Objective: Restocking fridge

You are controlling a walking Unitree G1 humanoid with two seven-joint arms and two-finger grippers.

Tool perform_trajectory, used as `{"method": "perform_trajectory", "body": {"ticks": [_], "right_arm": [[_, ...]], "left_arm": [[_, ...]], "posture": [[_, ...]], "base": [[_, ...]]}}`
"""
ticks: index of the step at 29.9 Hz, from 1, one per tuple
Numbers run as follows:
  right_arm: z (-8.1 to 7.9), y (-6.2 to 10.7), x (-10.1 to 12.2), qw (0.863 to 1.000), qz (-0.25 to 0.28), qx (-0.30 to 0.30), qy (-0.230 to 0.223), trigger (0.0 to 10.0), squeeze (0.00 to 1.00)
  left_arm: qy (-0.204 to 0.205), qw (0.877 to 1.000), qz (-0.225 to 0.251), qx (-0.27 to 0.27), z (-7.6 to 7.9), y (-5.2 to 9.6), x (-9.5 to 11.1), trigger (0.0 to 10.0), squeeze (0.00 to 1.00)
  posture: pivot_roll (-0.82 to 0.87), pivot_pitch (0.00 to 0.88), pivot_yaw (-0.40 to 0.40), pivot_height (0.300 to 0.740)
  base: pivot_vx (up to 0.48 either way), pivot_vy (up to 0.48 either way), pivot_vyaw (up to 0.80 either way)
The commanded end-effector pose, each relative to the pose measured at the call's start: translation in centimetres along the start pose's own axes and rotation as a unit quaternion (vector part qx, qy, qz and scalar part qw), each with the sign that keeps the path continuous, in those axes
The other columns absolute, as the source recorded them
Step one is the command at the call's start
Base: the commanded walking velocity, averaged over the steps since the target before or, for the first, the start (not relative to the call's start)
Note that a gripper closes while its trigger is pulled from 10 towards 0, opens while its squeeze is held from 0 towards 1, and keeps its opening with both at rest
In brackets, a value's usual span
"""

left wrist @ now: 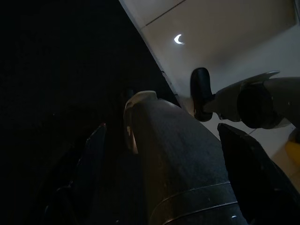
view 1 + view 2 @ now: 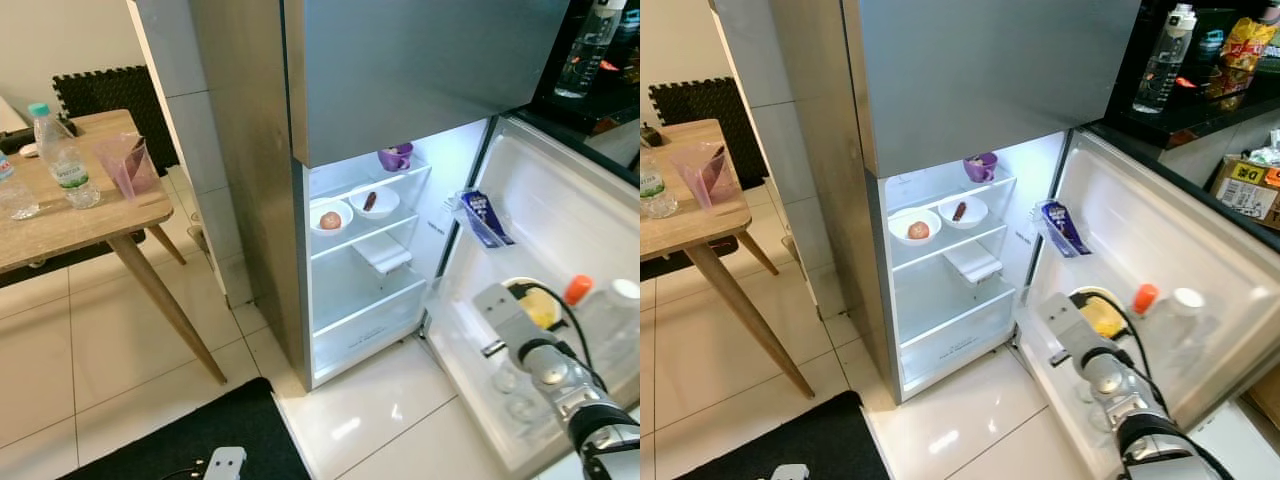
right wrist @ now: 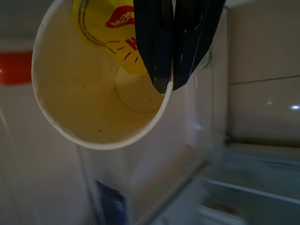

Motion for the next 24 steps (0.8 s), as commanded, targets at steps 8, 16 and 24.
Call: {"method": "perform_trajectory", "body": {"ticks": [8, 16, 24], "right_arm": [[0.6, 1.1, -3.7, 0.997, -0.065, -0.027, -0.020, 10.0, 0.00], [-2.8, 4.2, -10.1, 0.984, -0.175, 0.009, -0.043, 10.0, 0.00], [-5.7, 10.6, -18.2, 0.940, -0.320, 0.013, -0.114, 10.0, 0.00]], "left_arm": [[-0.005, 1.000, -0.010, 0.002, 0.0, 0.1, -0.5, 10.0, 0.00], [-0.009, 1.000, -0.011, 0.000, 0.1, 0.0, -0.5, 10.0, 0.00], [-0.014, 1.000, -0.012, 0.000, 0.2, 0.0, -0.4, 10.0, 0.00]], "posture": [[-0.08, 0.000, -0.027, 0.740], [-0.08, 0.000, -0.025, 0.740], [-0.08, 0.000, -0.022, 0.740]], "base": [[0.000, 0.000, 0.00], [0.000, 0.000, 0.00], [0.000, 0.000, 0.00]]}}
Point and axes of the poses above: a point about 5 cm out from each wrist's last joint towards the gripper, its own y axis pointing back from the gripper into the wrist, its own x axis along the axis of the wrist's last joint, z = x × y, the point moved 2 cm from there along -y, pointing out of the wrist towards the gripper, and after that the axes turned 14 degrees about -y, right-handed, at the moved point
